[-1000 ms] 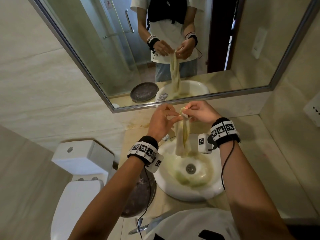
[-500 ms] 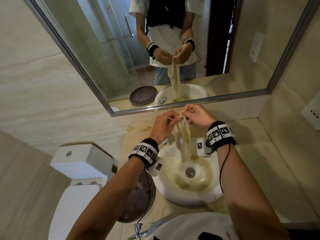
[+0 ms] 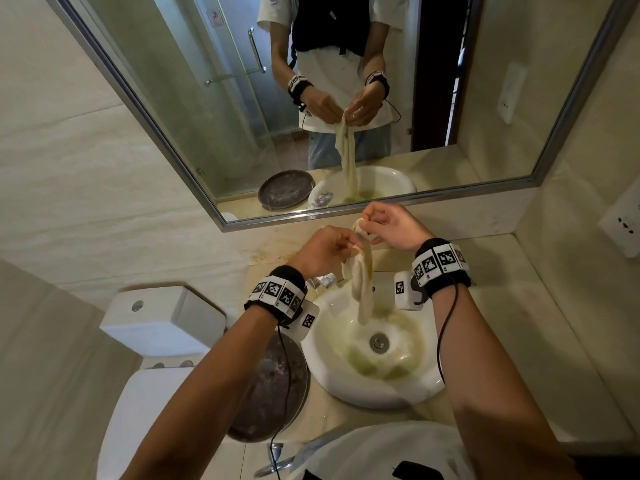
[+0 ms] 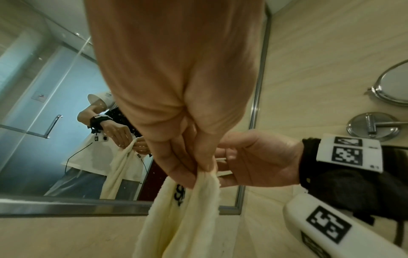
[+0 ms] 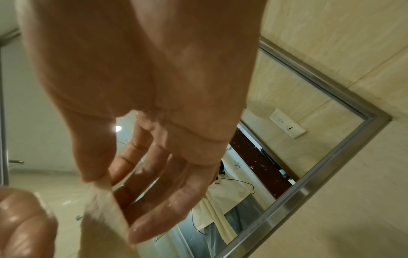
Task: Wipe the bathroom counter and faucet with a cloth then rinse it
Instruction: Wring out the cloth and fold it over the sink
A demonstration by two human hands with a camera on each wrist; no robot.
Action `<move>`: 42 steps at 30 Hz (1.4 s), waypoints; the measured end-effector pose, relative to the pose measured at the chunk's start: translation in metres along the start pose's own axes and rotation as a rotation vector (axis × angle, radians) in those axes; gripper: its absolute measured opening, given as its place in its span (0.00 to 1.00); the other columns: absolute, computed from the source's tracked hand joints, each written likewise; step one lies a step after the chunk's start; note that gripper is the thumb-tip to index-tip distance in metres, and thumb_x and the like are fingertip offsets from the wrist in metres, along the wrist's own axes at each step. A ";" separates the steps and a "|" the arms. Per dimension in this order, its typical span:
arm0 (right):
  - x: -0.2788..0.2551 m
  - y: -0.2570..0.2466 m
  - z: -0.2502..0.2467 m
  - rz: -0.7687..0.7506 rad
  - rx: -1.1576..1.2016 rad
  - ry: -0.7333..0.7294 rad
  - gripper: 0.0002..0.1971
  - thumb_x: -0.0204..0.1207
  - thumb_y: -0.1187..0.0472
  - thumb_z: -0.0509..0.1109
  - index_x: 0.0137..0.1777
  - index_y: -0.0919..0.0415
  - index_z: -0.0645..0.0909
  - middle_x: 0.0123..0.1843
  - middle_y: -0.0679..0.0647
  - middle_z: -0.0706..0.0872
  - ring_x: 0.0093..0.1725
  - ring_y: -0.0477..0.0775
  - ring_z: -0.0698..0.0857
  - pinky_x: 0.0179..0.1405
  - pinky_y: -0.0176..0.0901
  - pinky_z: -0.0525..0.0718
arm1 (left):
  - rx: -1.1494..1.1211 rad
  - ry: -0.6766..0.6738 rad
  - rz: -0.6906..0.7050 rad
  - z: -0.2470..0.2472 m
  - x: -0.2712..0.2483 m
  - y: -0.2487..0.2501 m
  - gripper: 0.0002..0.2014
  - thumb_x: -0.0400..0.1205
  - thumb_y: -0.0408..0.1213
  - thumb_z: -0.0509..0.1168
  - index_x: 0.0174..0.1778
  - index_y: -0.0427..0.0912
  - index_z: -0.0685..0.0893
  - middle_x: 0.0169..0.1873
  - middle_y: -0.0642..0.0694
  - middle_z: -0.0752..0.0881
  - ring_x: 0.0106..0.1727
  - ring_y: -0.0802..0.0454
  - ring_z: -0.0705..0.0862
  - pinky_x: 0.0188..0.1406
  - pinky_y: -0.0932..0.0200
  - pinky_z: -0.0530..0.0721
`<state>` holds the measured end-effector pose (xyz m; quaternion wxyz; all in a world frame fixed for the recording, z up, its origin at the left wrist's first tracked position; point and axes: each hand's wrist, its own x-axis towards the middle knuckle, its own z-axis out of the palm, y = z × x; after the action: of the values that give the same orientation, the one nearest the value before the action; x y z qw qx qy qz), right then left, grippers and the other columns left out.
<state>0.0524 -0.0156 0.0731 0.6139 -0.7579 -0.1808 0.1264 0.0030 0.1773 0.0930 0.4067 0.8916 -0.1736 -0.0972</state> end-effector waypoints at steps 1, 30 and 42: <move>0.000 0.001 0.000 0.004 -0.002 -0.001 0.03 0.83 0.62 0.71 0.48 0.59 0.79 0.43 0.49 0.89 0.45 0.49 0.85 0.50 0.50 0.88 | -0.004 -0.024 0.007 -0.001 -0.001 -0.001 0.11 0.80 0.17 0.67 0.52 0.33 0.89 0.39 0.44 0.86 0.40 0.53 0.83 0.41 0.64 0.81; -0.003 -0.006 0.004 0.000 0.147 -0.122 0.01 0.84 0.68 0.67 0.51 0.63 0.80 0.48 0.58 0.86 0.50 0.56 0.84 0.48 0.45 0.87 | 0.077 0.451 0.160 -0.007 0.001 0.011 0.03 0.75 0.31 0.79 0.42 0.41 0.91 0.36 0.50 0.91 0.38 0.58 0.88 0.42 0.71 0.83; -0.006 -0.007 -0.003 0.025 0.068 -0.108 0.04 0.84 0.61 0.69 0.48 0.58 0.83 0.48 0.52 0.88 0.53 0.54 0.85 0.61 0.62 0.84 | 0.083 0.443 0.179 0.000 0.008 0.009 0.02 0.76 0.32 0.78 0.43 0.42 0.93 0.37 0.52 0.91 0.37 0.58 0.88 0.41 0.62 0.87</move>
<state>0.0473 -0.0199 0.0809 0.6269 -0.7310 -0.1999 0.1808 0.0083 0.1686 0.0992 0.4048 0.8882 -0.1622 0.1443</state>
